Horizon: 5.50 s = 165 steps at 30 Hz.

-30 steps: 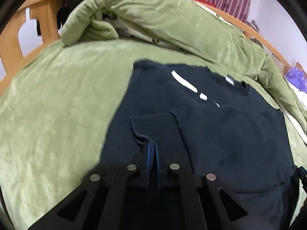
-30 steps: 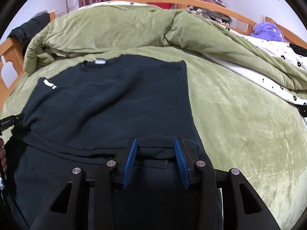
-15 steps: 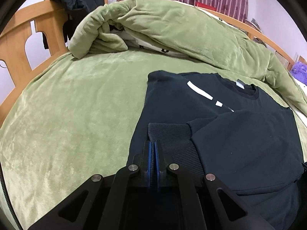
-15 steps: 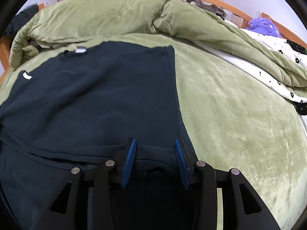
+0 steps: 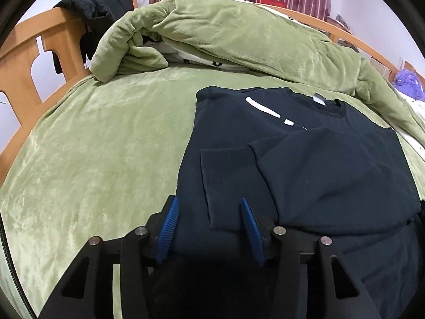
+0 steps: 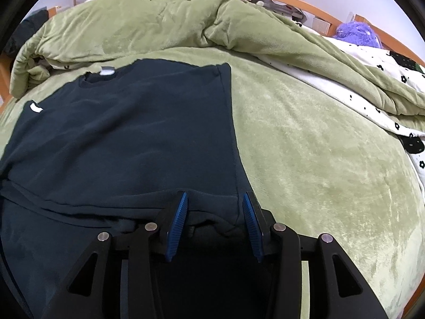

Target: Fold small clothes

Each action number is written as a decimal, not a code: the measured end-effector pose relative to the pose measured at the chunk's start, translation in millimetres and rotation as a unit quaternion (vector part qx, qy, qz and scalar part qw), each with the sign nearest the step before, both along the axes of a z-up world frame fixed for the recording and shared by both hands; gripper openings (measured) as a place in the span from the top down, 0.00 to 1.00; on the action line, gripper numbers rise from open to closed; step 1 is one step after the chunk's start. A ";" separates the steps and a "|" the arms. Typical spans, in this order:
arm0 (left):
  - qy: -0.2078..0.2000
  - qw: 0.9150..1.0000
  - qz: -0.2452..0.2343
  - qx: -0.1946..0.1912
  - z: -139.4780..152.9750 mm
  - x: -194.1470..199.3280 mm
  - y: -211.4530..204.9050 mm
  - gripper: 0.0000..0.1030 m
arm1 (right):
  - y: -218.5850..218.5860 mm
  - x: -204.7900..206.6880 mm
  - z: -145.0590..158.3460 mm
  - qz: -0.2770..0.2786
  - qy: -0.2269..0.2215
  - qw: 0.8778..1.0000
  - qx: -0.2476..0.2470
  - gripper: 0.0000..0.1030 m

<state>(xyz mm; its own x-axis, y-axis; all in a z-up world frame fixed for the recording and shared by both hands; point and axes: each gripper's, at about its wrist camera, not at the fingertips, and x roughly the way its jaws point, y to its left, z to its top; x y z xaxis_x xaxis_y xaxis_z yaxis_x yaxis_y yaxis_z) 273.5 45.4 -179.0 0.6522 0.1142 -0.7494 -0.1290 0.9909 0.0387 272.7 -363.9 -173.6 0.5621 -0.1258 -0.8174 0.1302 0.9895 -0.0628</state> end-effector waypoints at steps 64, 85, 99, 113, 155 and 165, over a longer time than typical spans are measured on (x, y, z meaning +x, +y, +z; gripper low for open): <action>-0.053 0.998 -0.030 -0.022 48.4 -214.9 -26.5 0.28 | 23.7 -234.7 45.7 -0.026 -0.099 0.993 0.051 0.50; -0.050 0.998 -0.035 -0.010 43.4 -215.8 -36.7 0.27 | 25.4 -245.1 40.2 -0.009 -0.100 0.994 0.046 0.51; -0.046 0.998 -0.033 -0.015 41.8 -213.9 -35.0 0.28 | 25.1 -241.2 37.8 -0.012 -0.099 0.994 0.045 0.51; -0.045 0.998 -0.032 -0.017 42.0 -212.8 -32.1 0.28 | 25.5 -241.0 37.4 -0.013 -0.099 0.994 0.044 0.51; 0.016 0.998 -0.019 -0.063 5.6 -232.4 17.0 0.28 | 2.1 -260.7 23.9 -0.005 -0.065 0.996 0.063 0.51; 0.060 0.995 -0.034 -0.071 -30.7 -254.0 19.4 0.29 | -10.6 -268.6 3.7 -0.021 -0.032 0.998 0.048 0.51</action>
<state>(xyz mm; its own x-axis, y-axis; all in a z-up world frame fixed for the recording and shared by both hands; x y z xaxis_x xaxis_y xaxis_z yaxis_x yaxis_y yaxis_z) 19.5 64.7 -209.7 0.5589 -0.0396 -0.8283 -0.0646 0.9937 -0.0912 4.1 -374.4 -169.9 0.6097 -0.0733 -0.7893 0.1727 0.9841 0.0420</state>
